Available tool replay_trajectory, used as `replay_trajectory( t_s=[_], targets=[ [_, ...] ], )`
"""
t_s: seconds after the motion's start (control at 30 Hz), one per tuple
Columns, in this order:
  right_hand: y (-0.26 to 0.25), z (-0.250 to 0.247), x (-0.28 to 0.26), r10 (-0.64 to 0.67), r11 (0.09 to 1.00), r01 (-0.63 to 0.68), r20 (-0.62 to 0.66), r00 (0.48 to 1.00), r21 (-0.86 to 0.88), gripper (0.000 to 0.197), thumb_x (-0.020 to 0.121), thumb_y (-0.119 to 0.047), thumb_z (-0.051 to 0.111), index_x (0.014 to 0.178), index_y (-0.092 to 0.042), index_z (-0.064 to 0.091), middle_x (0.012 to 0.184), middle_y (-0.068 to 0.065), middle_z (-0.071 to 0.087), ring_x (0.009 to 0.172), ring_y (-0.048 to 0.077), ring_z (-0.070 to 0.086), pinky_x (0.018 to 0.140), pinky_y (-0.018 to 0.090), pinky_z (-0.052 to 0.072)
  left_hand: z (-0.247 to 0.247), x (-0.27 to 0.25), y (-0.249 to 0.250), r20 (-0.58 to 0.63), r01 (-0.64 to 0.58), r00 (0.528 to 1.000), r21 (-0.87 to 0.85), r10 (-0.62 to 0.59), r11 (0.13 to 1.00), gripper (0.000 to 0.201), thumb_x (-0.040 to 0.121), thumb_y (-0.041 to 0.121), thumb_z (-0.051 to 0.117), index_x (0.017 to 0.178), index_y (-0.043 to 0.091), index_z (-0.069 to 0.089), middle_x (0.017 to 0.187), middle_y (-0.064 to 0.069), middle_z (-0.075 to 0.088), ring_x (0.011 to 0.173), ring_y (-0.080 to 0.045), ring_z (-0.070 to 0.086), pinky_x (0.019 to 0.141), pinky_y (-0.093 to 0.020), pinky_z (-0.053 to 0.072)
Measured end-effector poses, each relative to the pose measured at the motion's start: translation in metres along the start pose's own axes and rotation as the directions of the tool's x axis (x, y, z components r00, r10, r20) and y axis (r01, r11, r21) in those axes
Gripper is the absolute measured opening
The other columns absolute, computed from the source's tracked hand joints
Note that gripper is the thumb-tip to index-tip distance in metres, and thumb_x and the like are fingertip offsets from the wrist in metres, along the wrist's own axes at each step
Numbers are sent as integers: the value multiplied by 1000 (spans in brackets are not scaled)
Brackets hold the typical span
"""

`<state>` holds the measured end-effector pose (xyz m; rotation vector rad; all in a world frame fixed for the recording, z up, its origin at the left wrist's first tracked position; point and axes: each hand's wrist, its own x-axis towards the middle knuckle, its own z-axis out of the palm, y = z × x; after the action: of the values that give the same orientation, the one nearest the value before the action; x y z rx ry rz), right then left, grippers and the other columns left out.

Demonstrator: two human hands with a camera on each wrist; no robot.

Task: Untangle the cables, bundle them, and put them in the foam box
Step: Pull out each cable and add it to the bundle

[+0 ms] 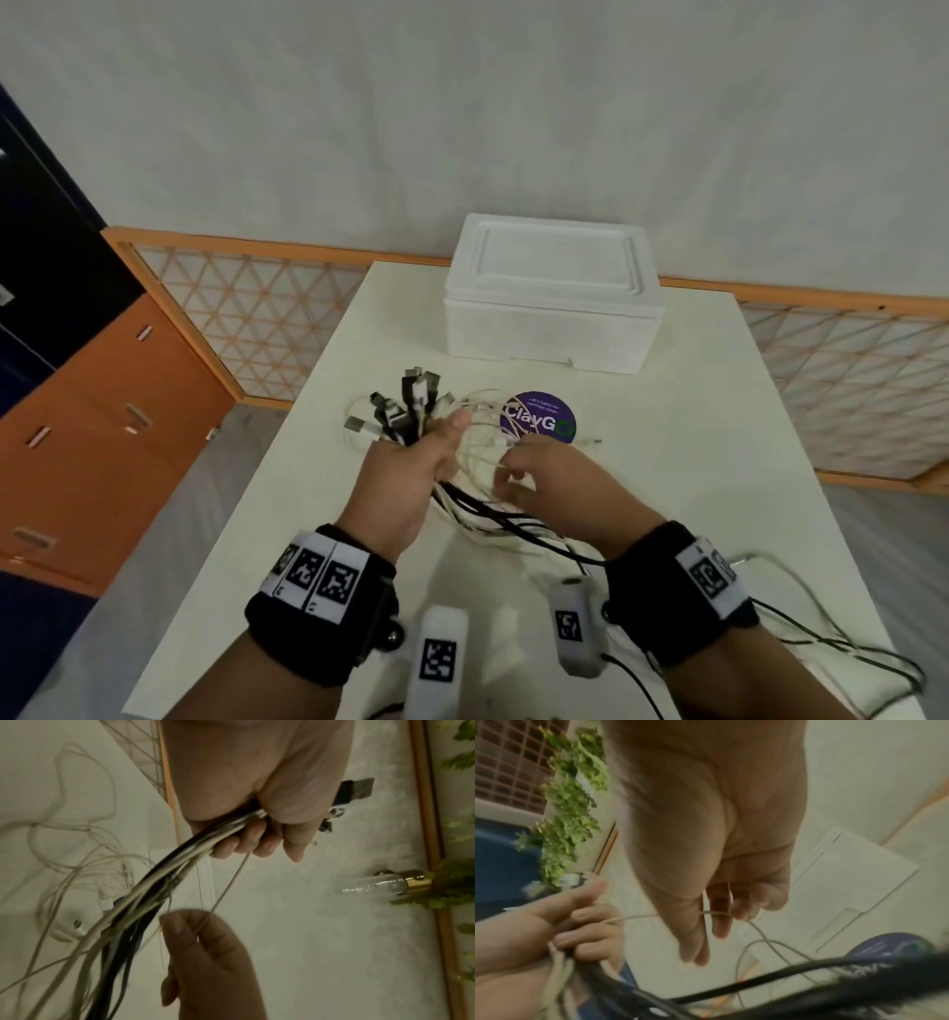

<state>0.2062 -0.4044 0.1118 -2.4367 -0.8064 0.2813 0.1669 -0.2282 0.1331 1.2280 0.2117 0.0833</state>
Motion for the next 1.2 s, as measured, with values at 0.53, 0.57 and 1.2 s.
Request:
replay_trajectory(
  t_s=[0.53,0.57,1.2],
  targets=[
    [-30,-28,17,-134,988,101,-341,930,-115,25,77,-28,54,78,-15,75,77,2,69,73,24,61,68,31,49,-2,-12,12,-3,85,996,95,-85,992,36,64,30,75,91,7,70,73,2,69,41,0,38,45,-21,27],
    [-32,-28,18,-177,972,112,-330,927,-208,24,76,-25,52,73,-15,74,72,3,67,68,25,60,62,31,49,2,-12,13,24,83,996,136,-87,987,33,64,31,76,90,10,72,63,6,63,42,-2,34,47,-22,24],
    [70,-27,-10,476,844,-521,-267,838,-131,23,82,-10,57,98,-13,72,103,10,66,98,27,61,82,31,45,-77,9,32,-289,123,949,-29,-126,992,13,89,4,54,79,5,63,46,7,36,34,-4,28,34,-14,22]
  ],
)
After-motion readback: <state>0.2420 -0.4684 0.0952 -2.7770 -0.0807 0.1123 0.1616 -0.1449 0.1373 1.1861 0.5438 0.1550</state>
